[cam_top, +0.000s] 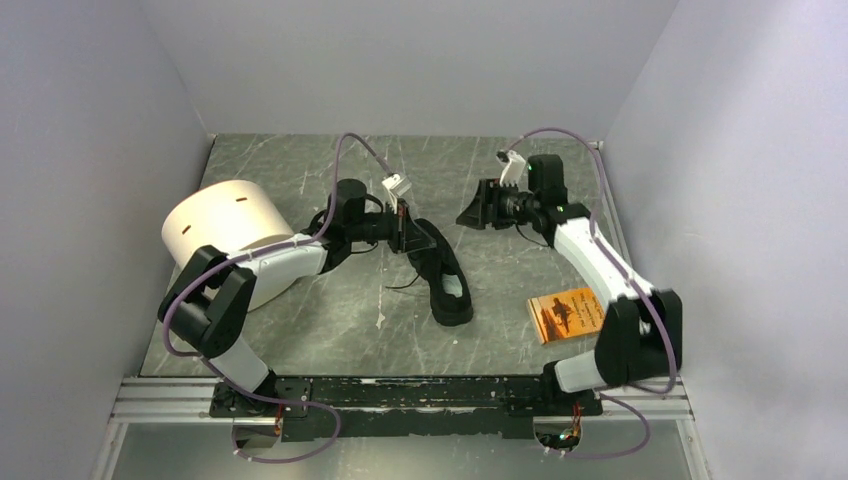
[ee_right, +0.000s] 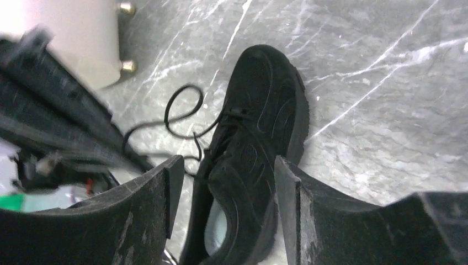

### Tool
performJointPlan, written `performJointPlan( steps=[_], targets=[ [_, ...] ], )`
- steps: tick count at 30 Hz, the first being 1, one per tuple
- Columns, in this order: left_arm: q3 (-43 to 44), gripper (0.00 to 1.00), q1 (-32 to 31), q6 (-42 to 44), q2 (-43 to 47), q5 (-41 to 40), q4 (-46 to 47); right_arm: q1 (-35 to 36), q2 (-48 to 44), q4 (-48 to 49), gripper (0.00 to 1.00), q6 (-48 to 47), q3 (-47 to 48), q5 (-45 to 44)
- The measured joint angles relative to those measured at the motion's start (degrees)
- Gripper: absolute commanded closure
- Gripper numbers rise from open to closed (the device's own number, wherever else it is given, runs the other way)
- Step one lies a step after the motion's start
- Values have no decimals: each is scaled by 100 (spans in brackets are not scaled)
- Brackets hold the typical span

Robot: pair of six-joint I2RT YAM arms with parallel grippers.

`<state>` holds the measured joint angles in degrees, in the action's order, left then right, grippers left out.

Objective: Tie the shoes

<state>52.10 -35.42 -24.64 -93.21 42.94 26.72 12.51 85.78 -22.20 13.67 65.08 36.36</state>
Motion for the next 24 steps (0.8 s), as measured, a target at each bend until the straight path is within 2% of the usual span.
performJointPlan(
  steps=[3, 6, 9, 11, 15, 21, 24],
  targets=[
    [2, 95, 63, -4, -2, 122, -28, -44, -946, 1080, 37, -393, -984, 103],
    [2, 95, 61, -57, -2, 240, -26, 4, -1860, 2463, 37, -1246, -2070, 501],
    [2, 95, 61, -157, -26, 350, 9, 35, -2111, 3141, 36, -2404, -2509, 999],
    [9, 95, 61, -179, -50, 407, 4, 74, -1880, 3077, 35, -3289, -2371, 1318],
    [122, 95, 61, -175, -59, 472, -26, 219, -1196, 2358, 35, -4815, -1694, 1665],
    [197, 95, 44, -219, -168, 619, -17, 643, -1047, 1840, 41, -5954, -1622, 1746],
    [289, 95, 37, -221, -238, 688, -42, 780, -866, 1572, 40, -6334, -1502, 1742]
  ],
)
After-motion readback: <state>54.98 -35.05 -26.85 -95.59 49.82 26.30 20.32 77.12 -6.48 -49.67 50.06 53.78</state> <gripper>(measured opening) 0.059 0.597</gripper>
